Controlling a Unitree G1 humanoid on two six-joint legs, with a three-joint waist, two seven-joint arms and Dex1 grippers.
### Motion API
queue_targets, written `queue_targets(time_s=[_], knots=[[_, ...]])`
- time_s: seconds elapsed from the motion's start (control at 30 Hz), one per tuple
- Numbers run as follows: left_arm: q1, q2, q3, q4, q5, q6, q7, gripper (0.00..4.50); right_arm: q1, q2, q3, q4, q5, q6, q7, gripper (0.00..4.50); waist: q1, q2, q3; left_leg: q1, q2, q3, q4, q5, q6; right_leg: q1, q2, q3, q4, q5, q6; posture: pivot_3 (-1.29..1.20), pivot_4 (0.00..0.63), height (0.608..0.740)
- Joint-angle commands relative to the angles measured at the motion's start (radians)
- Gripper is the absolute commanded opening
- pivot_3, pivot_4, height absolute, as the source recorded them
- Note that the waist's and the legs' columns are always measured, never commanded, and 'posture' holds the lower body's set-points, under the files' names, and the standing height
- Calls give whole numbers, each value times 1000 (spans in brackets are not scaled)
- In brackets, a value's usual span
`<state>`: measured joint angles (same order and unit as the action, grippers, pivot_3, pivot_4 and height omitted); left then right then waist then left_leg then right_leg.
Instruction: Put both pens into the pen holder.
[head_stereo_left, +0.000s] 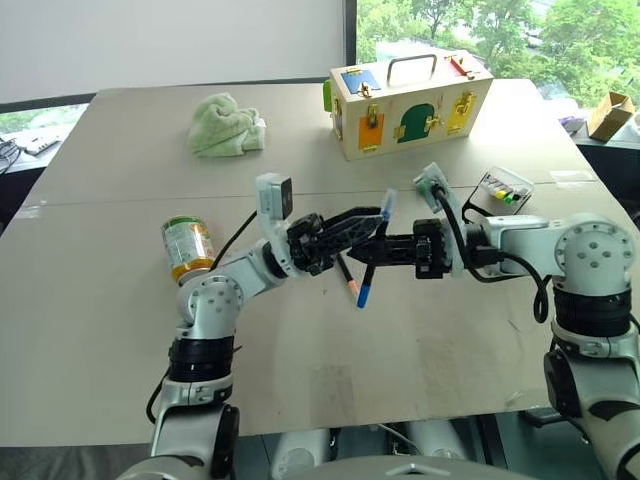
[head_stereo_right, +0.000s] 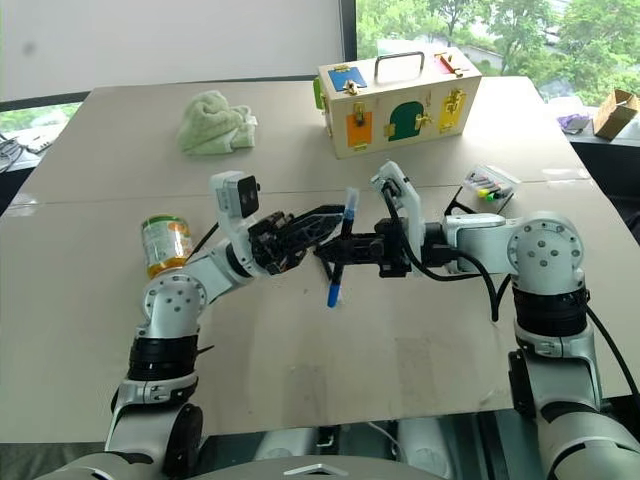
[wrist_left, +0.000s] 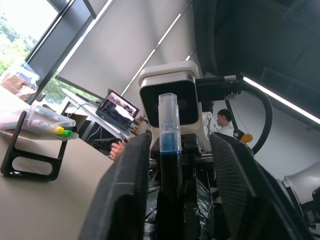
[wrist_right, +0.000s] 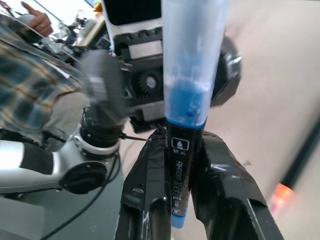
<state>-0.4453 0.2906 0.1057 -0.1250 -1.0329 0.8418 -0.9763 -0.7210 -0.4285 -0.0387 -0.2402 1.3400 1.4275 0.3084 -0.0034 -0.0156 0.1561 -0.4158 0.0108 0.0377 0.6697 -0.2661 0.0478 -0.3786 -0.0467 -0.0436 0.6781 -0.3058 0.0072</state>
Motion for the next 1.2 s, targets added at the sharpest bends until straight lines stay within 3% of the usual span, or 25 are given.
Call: queue_targets(time_s=[0.03, 0.1, 0.23, 0.33, 0.57, 0.73, 1.2], knots=[[3, 11, -13, -26, 24, -18, 15, 3665, 14, -9, 8, -71, -60, -93, 57, 108, -4, 0, 0, 0, 0, 0, 0, 0, 0, 0, 0, 0, 0, 0, 0, 0, 150, 740], [5, 18, -4, -22, 35, -25, 21, 4465, 37, -44, 49, -111, -183, -198, 114, 108, -5, 0, 0, 0, 0, 0, 0, 0, 0, 0, 0, 0, 0, 0, 0, 0, 150, 740], [23, 49, 50, -39, 100, -115, 57, 4465, 144, -179, 167, -153, -597, -635, 277, 108, -4, 0, 0, 0, 0, 0, 0, 0, 0, 0, 0, 0, -1, 0, 1, 0, 150, 740], [55, 98, 72, -92, 131, -153, 57, 4465, 214, -220, 146, -131, -751, -872, 352, 108, -5, 0, 0, 0, 0, 0, 0, 0, 0, 0, 0, 0, -1, -1, 1, 0, 150, 740], [115, 305, 44, -286, 188, -175, -13, 4465, 329, -303, 57, -1, -1232, -1500, 239, 108, -6, 0, 1, 1, 0, 0, -1, 0, -1, 0, 0, 1, -1, -1, 1, 0, 150, 740], [76, 356, 37, -341, 205, -186, 21, 4465, 352, -266, -39, 25, -1297, -1542, 136, 108, 0, 0, 1, 2, 0, 0, 0, 1, -2, 1, 0, 1, 0, -1, 1, 0, 150, 740], [-33, 324, -42, -270, 368, -238, 147, 4465, 325, -200, -41, 202, -1296, -1568, 162, 108, -2, 2, 2, 2, 0, 0, 0, 2, -4, 1, 0, 1, 0, -1, 1, 0, 150, 740]])
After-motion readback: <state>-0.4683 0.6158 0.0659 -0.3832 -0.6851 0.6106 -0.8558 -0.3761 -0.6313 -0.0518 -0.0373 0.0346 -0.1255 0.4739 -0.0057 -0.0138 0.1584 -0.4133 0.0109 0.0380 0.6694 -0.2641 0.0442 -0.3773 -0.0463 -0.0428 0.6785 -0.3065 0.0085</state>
